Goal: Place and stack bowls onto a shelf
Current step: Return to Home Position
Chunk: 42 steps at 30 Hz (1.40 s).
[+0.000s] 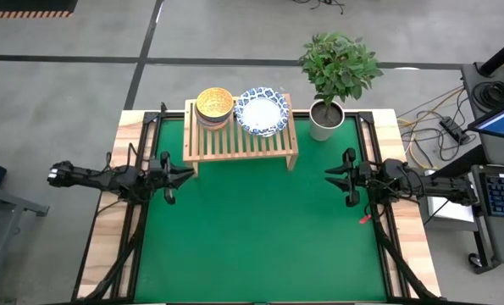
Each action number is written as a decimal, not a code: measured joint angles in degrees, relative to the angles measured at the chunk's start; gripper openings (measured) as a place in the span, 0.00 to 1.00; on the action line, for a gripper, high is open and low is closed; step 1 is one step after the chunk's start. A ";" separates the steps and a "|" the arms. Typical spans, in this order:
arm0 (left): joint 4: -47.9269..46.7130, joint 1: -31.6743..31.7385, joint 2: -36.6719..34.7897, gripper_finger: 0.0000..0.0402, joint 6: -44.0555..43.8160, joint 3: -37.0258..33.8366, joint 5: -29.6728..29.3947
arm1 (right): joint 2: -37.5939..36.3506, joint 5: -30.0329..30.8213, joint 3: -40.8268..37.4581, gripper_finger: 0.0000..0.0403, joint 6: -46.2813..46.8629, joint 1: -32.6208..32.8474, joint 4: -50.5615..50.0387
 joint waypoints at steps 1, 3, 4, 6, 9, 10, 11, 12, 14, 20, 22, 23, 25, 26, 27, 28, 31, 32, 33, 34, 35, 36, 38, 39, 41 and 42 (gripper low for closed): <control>0.00 0.00 0.00 0.09 0.00 0.00 -0.01 | 0.00 0.00 -0.02 0.25 0.28 0.00 0.00; 0.01 0.00 0.00 0.09 0.00 0.02 -0.01 | 0.00 0.00 -0.02 0.24 0.22 0.00 0.00; 0.00 0.00 0.00 0.09 0.00 0.01 -0.01 | 0.00 0.00 -0.02 0.24 -0.02 0.00 0.00; 0.02 0.00 0.00 0.09 0.00 0.02 -0.01 | 0.00 0.00 -0.02 0.23 -0.15 0.00 0.00; 0.00 0.00 0.00 0.09 0.00 0.02 -0.01 | 0.00 0.00 -0.02 0.23 -0.15 0.00 0.00; 0.00 0.00 0.00 0.09 0.00 0.02 -0.01 | 0.00 0.00 -0.02 0.23 -0.15 0.00 0.00; 0.01 0.00 0.00 0.09 0.00 0.02 -0.01 | 0.00 0.00 -0.02 0.23 -0.15 0.00 0.02; 0.02 0.00 0.00 0.09 0.00 0.02 -0.01 | 0.00 0.00 -0.02 0.23 -0.15 0.00 0.00; 0.00 0.00 0.00 0.09 0.00 0.02 -0.01 | 0.00 0.00 -0.02 0.23 -0.15 0.00 0.01; 0.00 0.00 0.00 0.09 0.02 0.02 -0.01 | 0.00 0.00 -0.02 0.23 -0.15 0.00 0.00; 0.00 0.00 0.00 0.09 0.00 0.02 -0.01 | 0.00 0.00 -0.02 0.23 -0.15 0.00 0.00; 0.00 0.00 0.00 0.09 0.00 0.02 -0.01 | 0.00 0.00 -0.02 0.23 -0.15 0.00 0.00; 0.00 -0.01 0.00 0.09 0.01 0.02 -0.01 | 0.00 0.00 -0.02 0.23 -0.15 0.00 0.00; 0.00 0.00 0.00 0.09 0.01 0.02 -0.01 | 0.00 0.00 -0.02 0.23 -0.15 0.00 0.02; 0.00 0.00 0.00 0.09 0.00 0.02 -0.01 | 0.00 0.00 -0.02 0.23 -0.15 0.00 0.00; 0.02 -0.01 0.00 0.09 0.01 0.02 -0.01 | 0.00 0.00 -0.03 0.23 -0.15 0.01 0.00; 0.00 0.00 0.00 0.09 0.02 0.02 -0.01 | 0.00 0.00 -0.04 0.23 -0.15 0.01 0.00; 0.00 -0.02 0.00 0.09 0.00 0.02 -0.01 | 0.00 0.00 -0.04 0.23 -0.15 0.00 0.00; 0.02 -0.02 0.00 0.09 0.02 0.03 -0.01 | 0.00 0.00 -0.04 0.23 -0.15 0.00 0.00; 0.00 -0.02 0.00 0.09 0.01 0.02 -0.01 | 0.00 0.00 -0.04 0.23 -0.15 0.00 0.00; 0.00 -0.02 0.00 0.09 0.00 0.04 -0.01 | 0.00 0.00 -0.04 0.23 -0.15 0.00 0.00; 0.01 -0.02 0.00 0.09 0.00 0.04 -0.01 | 0.00 0.00 -0.04 0.23 -0.15 0.00 0.01; 0.01 -0.02 0.00 0.09 0.01 0.04 -0.01 | 0.00 0.00 -0.04 0.23 -0.17 0.00 0.02; 0.01 -0.01 0.00 0.09 0.00 0.04 -0.01 | 0.00 0.00 -0.04 0.23 -0.15 0.01 0.00; 0.00 -0.01 0.00 0.09 0.01 0.04 -0.01 | 0.00 0.00 -0.04 0.23 -0.15 0.00 0.02; 0.01 -0.01 0.00 0.09 0.00 0.04 -0.01 | 0.00 0.00 -0.04 0.23 -0.17 0.02 0.00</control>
